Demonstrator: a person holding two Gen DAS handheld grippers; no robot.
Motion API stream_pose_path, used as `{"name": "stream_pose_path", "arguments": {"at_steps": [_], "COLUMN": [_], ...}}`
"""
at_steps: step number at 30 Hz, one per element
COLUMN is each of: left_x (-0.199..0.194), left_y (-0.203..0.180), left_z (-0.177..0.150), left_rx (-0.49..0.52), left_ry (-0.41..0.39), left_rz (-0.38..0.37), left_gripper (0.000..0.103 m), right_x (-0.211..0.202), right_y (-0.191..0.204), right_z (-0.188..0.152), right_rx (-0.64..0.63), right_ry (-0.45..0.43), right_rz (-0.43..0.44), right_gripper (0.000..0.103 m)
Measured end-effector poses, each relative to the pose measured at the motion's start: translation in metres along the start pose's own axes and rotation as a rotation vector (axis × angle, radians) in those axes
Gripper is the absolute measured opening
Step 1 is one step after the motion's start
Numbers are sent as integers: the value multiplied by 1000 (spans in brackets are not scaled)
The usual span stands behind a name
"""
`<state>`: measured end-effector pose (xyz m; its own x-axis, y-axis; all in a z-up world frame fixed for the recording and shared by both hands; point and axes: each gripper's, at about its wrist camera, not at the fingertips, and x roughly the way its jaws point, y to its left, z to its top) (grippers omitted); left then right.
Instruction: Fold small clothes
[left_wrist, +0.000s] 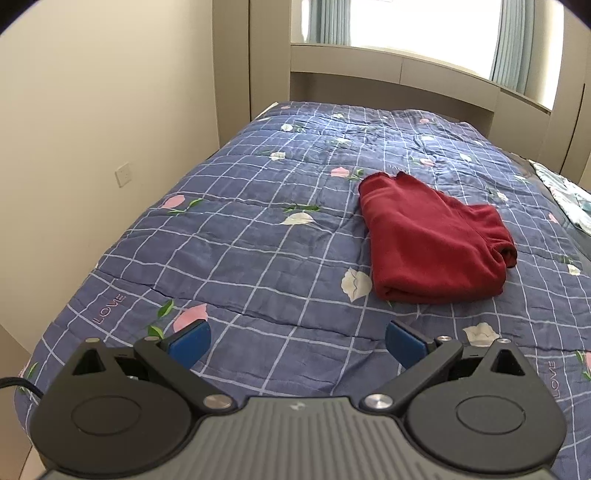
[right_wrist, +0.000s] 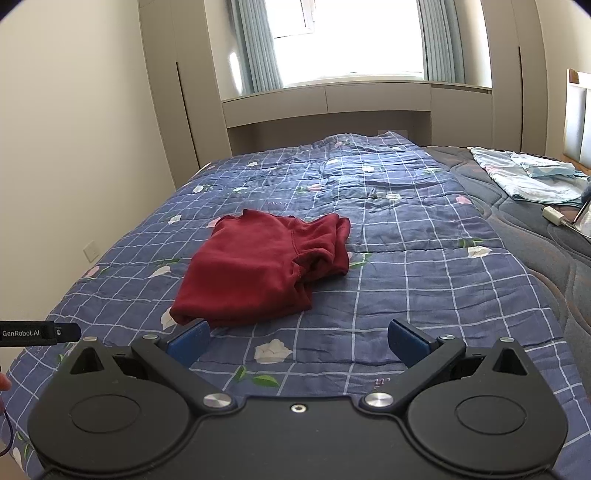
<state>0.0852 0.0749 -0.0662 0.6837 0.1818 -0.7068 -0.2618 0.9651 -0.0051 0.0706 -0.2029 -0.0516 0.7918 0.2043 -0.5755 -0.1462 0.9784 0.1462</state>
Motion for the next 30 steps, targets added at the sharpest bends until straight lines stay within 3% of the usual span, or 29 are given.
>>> {"name": "stream_pose_path", "arguments": {"at_steps": [30], "left_x": [8], "left_y": [-23], "left_z": [1], "left_rx": [57], "left_ry": [13], "left_rz": [-29], "left_gripper": [103], "right_x": [-3], "right_y": [-15], "right_z": [-3], "right_rx": [35], "right_ry": [12], "right_rz": [-22], "right_gripper": [102]}}
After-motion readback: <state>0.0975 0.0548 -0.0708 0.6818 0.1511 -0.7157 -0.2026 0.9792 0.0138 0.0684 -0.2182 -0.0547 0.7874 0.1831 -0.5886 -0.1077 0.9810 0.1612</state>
